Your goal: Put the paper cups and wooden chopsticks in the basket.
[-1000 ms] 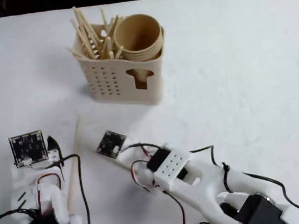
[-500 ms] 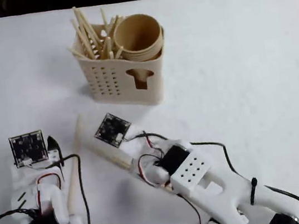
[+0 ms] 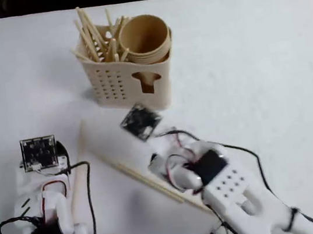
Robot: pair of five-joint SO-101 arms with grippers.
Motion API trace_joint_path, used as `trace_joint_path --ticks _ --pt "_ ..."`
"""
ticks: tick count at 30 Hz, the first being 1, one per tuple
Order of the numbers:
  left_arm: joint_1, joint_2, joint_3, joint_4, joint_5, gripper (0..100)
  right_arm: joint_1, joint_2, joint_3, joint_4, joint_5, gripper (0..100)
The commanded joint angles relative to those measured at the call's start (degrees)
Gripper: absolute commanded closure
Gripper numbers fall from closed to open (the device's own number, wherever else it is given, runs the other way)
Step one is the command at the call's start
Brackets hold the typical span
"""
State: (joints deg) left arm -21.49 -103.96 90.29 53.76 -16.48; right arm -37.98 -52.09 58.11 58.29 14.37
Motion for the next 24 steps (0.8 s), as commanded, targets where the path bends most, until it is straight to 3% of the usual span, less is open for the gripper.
trace_joint_path --ticks 1,4,8,16,24 --pt "0.66 -0.57 -3.6 0.35 -0.62 82 5.14 -7.16 -2.2 2.24 -0.79 98.1" --pt "2.68 -0.57 -7.21 4.48 -2.46 82 10.24 -10.07 -1.93 2.68 -1.14 98.1" --pt "7.52 -0.57 -12.13 10.73 -6.95 82 18.51 -10.68 -0.88 2.07 -10.11 98.1" --pt "16.31 0.22 -18.46 20.04 -16.88 80 34.24 -10.68 -0.62 -1.89 -11.25 98.1" --pt "25.36 20.88 -25.67 20.57 -26.46 77 41.8 -10.68 4.57 -11.3 -11.34 98.1"
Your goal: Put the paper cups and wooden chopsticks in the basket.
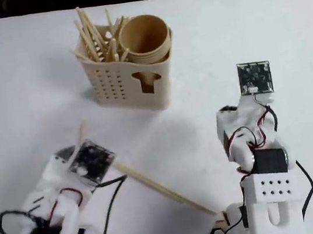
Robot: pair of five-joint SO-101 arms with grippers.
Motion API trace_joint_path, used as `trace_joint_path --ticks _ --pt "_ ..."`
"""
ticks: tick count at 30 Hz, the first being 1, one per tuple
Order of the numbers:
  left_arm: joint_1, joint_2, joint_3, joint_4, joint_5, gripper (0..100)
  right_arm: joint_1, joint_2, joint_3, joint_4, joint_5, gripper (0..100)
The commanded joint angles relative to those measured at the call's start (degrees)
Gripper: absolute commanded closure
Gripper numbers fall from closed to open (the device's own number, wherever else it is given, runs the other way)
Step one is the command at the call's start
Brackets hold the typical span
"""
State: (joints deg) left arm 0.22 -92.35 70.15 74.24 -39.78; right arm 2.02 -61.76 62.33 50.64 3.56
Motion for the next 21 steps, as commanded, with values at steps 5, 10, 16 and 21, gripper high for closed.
trace_joint_path --ticks 5,10,16,21 --pt "9.8 28.7 -15.74 0.09 -10.37 77 3.82 -1.27 0.79 -4.53 -0.53 98.1" --pt "15.34 48.75 -23.56 -0.18 -18.02 77 6.02 -1.54 0.7 -4.7 -0.53 98.1" --pt "21.93 68.7 -30.15 -0.62 -22.51 77 7.87 -1.54 0.18 -4.7 -0.53 98.1" --pt "26.33 79.87 -32.18 -6.24 -22.33 77 9.71 -1.54 -0.7 -4.53 -0.53 98.1"
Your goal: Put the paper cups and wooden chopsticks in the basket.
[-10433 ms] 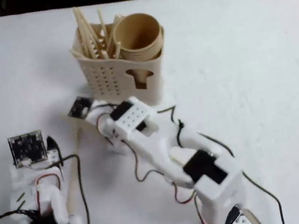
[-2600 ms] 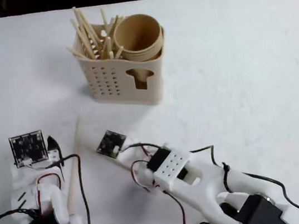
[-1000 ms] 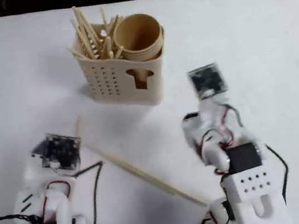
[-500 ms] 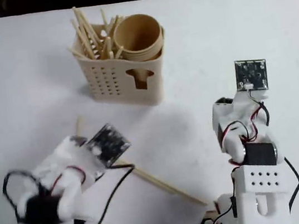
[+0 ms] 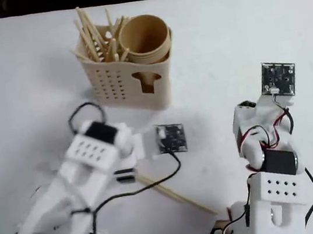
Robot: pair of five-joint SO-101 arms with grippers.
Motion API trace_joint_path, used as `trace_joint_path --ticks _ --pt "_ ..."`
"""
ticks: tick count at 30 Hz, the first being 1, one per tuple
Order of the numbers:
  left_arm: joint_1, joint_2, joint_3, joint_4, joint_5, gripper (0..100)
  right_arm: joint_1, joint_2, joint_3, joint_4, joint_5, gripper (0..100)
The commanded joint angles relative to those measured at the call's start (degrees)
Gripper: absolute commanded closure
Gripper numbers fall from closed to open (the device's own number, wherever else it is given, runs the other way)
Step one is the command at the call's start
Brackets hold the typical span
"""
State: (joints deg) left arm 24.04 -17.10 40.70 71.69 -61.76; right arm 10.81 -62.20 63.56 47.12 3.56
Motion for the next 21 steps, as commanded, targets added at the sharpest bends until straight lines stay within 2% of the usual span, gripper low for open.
trace_joint_path --ticks 1,6,8,11,18,21 --pt "3.12 6.73 -2.73 -5.1 -0.26 77 1.27 -1.01 -2.11 -0.84 -0.53 98.1" --pt "5.49 17.01 -3.34 -9.85 -0.26 77 1.71 -1.01 -2.29 -0.84 -0.53 98.1" --pt "5.67 19.12 -5.54 -9.05 0.97 78 1.71 -1.1 -2.29 -0.84 -0.53 98.1" --pt "5.67 21.58 -7.82 -8.44 3.96 82 1.71 -1.1 -2.29 -0.84 -0.53 98.1" --pt "7.52 27.12 -10.99 -8.0 4.84 97 1.8 -1.1 -2.29 -0.84 -0.53 98.1" --pt "7.96 27.47 -10.99 -8.0 4.92 98 1.8 -1.1 -2.29 -0.84 -0.53 98.1"
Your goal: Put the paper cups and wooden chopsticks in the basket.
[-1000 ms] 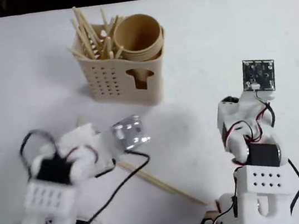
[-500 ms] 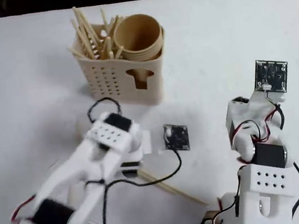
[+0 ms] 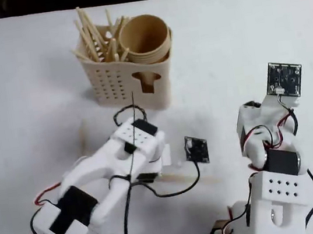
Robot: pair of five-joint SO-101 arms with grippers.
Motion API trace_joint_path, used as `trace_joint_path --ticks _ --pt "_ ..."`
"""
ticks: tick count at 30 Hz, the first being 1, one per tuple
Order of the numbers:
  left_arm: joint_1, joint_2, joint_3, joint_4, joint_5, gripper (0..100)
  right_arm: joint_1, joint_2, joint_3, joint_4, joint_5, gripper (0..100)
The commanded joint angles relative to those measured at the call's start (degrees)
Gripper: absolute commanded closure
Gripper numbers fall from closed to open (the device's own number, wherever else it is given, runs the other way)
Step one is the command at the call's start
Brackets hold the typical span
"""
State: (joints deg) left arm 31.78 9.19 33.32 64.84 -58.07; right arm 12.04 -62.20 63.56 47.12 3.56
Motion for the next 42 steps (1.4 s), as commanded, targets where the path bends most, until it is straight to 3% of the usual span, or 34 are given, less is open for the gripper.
trace_joint_path --ticks 1,11,34,42 --pt "0.13 0.92 -3.6 -1.14 1.23 98 0.57 -1.1 -2.29 -0.84 -0.53 98.1" --pt "-0.22 -7.43 -3.08 4.92 7.38 98 0.57 -1.1 -2.29 -0.84 -0.53 98.1" --pt "-19.12 -41.36 -2.73 11.43 10.02 98 0.57 -1.1 -2.2 -0.84 -0.44 98.1" --pt "-19.21 -58.59 -2.73 4.75 24.44 98 0.48 -1.1 -2.11 -0.84 -0.44 98.1"
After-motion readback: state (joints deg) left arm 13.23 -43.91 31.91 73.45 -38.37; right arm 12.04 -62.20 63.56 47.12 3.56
